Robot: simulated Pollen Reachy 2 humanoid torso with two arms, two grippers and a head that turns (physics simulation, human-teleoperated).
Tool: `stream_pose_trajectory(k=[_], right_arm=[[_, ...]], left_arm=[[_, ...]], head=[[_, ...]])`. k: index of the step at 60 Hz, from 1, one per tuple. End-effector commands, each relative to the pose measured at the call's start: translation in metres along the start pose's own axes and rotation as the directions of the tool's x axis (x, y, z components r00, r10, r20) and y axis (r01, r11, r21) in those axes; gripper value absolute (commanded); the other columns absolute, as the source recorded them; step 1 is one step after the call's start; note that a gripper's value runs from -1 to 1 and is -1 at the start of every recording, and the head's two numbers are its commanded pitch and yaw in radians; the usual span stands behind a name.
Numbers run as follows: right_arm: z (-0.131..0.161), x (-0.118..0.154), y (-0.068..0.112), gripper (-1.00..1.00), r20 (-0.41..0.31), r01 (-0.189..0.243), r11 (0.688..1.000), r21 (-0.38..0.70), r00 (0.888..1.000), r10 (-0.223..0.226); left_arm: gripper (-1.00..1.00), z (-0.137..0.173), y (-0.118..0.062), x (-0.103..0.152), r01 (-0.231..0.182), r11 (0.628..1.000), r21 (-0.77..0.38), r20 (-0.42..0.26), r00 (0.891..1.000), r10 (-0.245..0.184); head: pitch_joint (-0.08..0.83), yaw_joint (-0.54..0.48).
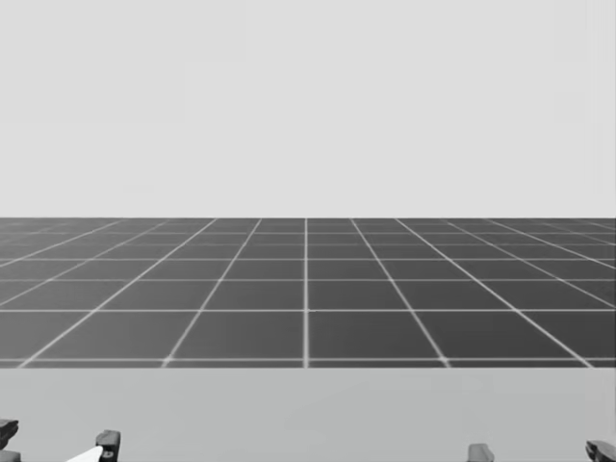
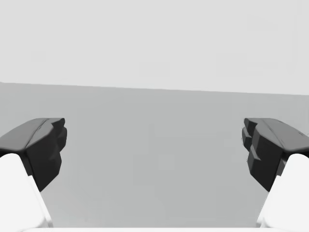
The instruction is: Look at the card. If it is red, pick the object on the left. If it is green, pick the object on the right.
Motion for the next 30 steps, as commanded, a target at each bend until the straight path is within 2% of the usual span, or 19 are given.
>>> stream_pose_trajectory(k=[1, 8, 17, 30], right_arm=[[0.0039, -0.0013, 0.0048, -1.0, 0.0, 0.041, 0.999, -0.018, 0.999, -0.041], [0.0037, 0.0015, 0.0061, -1.0, 0.008, 0.045, 0.999, -0.004, 0.999, -0.044], [0.0029, 0.0025, 0.0053, -1.0, 0.004, 0.043, 0.999, -0.012, 0.999, -0.043], [0.0027, 0.0023, 0.006, -1.0, 0.008, 0.027, 1.0, -0.013, 1.0, -0.027]], left_arm=[[-1.0, -0.0012, 0.0009, -0.0009, 0.0, 1.0, 0.004, -0.009, 1.0, 0.0], [-1.0, -0.0013, 0.0012, -0.0008, -0.001, 1.0, 0.008, -0.01, 1.0, 0.001], [-1.0, -0.0018, 0.0009, -0.0013, 0.003, 1.0, 0.011, -0.011, 1.0, -0.003], [-1.0, -0.0034, 0.0015, -0.0029, 0.014, 1.0, 0.01, -0.015, 1.0, -0.014]], head=[[0.008, 0.0], [0.084, 0.0], [0.259, 0.0], [0.456, 0.01]])
